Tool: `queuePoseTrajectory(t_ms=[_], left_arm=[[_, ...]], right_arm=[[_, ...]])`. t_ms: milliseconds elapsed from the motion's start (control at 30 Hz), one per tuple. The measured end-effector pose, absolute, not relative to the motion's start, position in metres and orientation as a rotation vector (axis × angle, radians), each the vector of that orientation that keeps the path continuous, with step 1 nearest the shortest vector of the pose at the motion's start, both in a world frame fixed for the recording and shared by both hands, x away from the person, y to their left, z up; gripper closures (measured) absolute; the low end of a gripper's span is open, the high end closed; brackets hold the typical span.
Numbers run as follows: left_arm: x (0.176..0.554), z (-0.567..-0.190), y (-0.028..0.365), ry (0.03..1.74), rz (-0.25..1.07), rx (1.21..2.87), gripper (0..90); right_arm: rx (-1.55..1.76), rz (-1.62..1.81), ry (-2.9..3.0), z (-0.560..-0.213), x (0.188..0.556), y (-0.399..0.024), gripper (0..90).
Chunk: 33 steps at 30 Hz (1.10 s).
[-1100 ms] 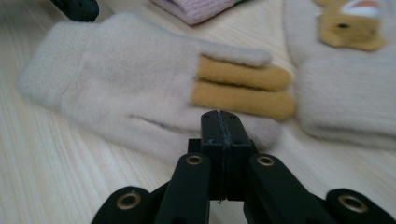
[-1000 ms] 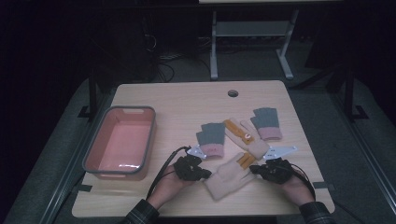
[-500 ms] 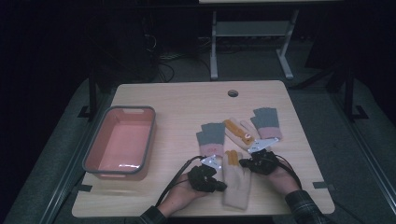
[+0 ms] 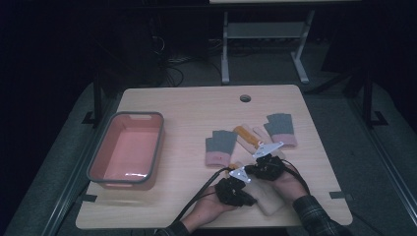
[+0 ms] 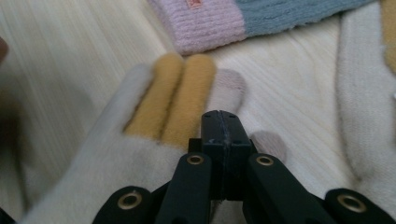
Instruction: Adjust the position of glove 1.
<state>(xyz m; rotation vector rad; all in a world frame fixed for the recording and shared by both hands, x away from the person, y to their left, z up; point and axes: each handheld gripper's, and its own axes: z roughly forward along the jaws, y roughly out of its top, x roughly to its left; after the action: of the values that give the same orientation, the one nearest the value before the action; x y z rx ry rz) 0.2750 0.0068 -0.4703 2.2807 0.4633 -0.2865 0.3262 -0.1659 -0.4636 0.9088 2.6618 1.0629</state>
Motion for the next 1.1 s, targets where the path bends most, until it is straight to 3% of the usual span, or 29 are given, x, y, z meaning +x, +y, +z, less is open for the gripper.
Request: queuePoseTrajectory(t_ms=[167, 367, 533, 633, 900, 1100], left_arm=[[0.275, -0.468, 0.005, 0.462, -0.27, 2.28, 88.2], [0.279, -0.453, 0.036, 0.492, -0.181, 2.282, 84.5], [0.285, -0.45, 0.069, 0.497, -0.083, 2.32, 69.9], [0.287, -0.451, 0.087, 0.509, -0.039, 2.328, 54.6], [0.292, -0.461, 0.129, 0.557, 0.062, 2.324, 35.7], [0.293, -0.466, 0.15, 0.598, 0.141, 2.341, 27.6]], right_arm=[[0.91, 1.082, 2.641, -0.461, 0.325, -0.17, 89.9], [0.931, 1.126, 2.6, -0.456, 0.325, -0.183, 87.3], [0.954, 1.124, 2.596, -0.455, 0.326, -0.192, 78.3], [0.971, 1.111, 2.573, -0.454, 0.325, -0.197, 71.5], [1.016, 1.085, 2.535, -0.451, 0.329, -0.21, 60.1], [1.029, 1.079, 2.517, -0.447, 0.331, -0.216, 55.7]])
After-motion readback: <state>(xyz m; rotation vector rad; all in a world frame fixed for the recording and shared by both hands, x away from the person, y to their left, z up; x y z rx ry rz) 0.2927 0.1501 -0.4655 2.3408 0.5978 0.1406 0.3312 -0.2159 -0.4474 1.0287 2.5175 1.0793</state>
